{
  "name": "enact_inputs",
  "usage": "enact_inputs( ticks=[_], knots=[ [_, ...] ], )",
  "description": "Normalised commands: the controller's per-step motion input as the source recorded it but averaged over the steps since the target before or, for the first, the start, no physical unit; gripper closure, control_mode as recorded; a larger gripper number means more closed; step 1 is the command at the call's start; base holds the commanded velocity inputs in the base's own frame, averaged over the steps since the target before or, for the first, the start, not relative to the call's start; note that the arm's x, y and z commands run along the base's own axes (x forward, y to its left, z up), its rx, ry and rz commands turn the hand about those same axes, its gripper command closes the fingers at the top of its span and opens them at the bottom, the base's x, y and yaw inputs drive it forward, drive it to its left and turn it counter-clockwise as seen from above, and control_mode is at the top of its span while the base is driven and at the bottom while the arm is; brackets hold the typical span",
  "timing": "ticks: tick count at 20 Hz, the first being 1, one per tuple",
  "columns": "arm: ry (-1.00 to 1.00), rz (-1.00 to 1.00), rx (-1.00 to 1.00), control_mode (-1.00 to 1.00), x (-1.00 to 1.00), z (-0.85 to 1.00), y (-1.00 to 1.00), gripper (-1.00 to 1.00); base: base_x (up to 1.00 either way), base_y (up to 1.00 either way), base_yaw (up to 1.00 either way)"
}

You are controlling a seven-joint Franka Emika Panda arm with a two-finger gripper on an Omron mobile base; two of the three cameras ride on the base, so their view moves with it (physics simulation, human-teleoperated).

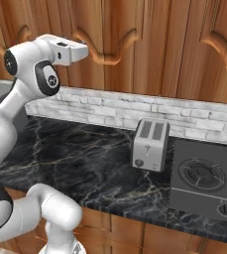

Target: Open the cabinet. Pick the bar soap and place it next to the sink. Then close the cabinet.

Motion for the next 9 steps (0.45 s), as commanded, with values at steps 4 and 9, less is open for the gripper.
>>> enact_inputs(
  ticks=[4,9],
  knots=[
    [0.17,0.00,0.00,-1.00,0.21,0.00,-0.18,-1.00,0.00,0.00,0.00],
    [0.00,0.00,0.00,-1.00,-0.03,0.00,0.00,-1.00,0.00,0.00,0.00]
  ],
)
